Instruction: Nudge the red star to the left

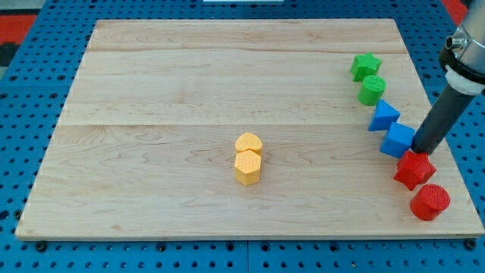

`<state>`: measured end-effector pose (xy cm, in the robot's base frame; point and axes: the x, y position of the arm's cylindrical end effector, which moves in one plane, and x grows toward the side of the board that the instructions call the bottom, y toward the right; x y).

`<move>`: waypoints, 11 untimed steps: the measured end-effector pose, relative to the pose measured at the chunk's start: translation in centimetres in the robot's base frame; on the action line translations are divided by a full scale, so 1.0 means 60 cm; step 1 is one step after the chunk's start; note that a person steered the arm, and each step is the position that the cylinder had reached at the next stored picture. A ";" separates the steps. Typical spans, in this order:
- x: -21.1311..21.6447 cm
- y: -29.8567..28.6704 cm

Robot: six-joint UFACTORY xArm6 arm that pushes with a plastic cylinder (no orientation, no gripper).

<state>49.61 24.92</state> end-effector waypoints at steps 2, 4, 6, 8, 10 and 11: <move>0.006 0.067; 0.085 0.071; 0.109 0.048; 0.097 0.055; 0.072 0.054; 0.072 0.042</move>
<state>53.92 27.42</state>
